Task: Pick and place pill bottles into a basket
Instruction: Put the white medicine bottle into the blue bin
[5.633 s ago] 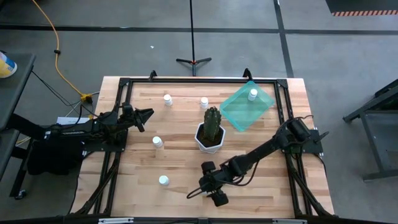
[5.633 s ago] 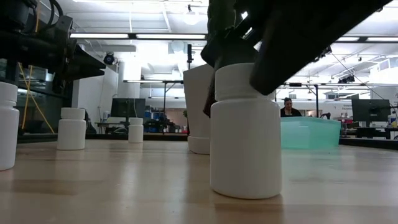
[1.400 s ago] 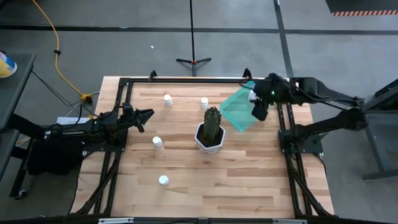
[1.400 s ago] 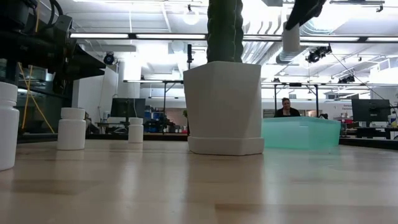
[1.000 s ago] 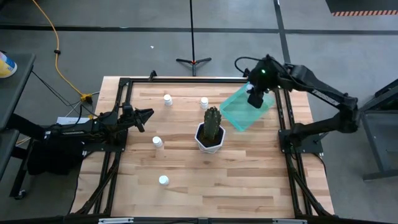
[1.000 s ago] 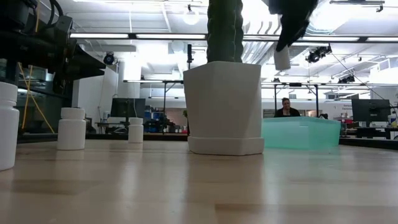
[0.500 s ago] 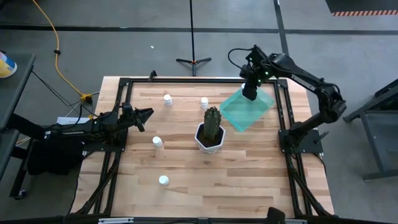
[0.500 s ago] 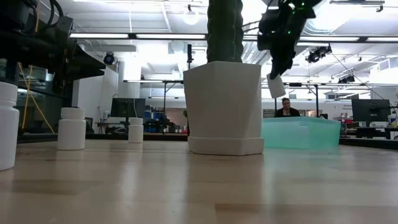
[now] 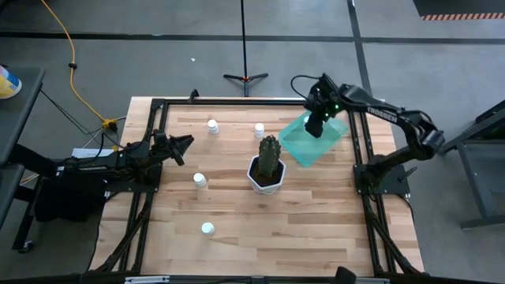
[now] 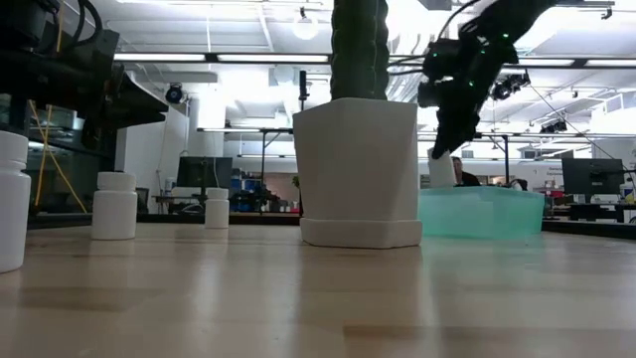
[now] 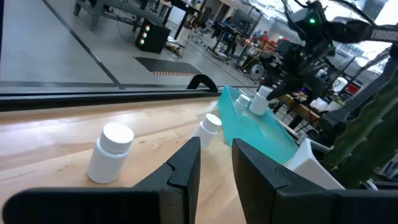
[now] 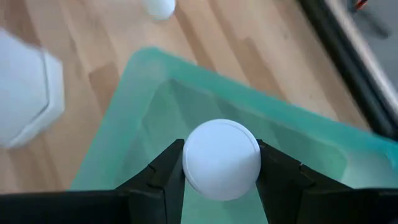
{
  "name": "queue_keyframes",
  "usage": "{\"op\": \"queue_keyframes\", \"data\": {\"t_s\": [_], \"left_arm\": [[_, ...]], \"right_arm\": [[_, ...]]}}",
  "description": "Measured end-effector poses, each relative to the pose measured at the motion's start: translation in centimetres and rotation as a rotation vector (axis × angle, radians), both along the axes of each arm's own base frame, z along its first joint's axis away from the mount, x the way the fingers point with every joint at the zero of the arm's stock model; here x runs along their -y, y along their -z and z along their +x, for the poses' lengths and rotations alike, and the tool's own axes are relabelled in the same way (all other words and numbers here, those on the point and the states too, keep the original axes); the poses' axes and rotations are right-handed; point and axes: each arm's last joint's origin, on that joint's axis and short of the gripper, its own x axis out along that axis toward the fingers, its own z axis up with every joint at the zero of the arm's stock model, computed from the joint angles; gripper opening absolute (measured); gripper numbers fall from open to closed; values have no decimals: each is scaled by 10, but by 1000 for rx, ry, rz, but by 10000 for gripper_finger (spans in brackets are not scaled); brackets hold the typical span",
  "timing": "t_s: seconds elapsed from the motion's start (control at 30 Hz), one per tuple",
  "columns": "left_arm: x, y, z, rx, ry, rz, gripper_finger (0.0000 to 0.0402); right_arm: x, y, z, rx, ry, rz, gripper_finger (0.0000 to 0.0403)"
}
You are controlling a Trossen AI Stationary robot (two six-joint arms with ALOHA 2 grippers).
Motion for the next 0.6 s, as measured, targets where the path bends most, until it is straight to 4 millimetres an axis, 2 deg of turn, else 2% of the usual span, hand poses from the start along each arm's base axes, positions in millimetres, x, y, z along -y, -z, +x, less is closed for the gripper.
{"op": "queue_keyframes", "data": {"t_s": [0.17, 0.47, 0.6], "left_arm": [[0, 0, 0, 0, -5, 0, 127], [0, 0, 0, 1, -13, 1, 126], [0, 0, 0, 0, -13, 1, 127]], "right_arm": [[-12, 15, -9, 5, 55, -91, 148], [-13, 47, -13, 73, 171, -170, 148], [-13, 51, -15, 51, 174, -192, 148]]}}
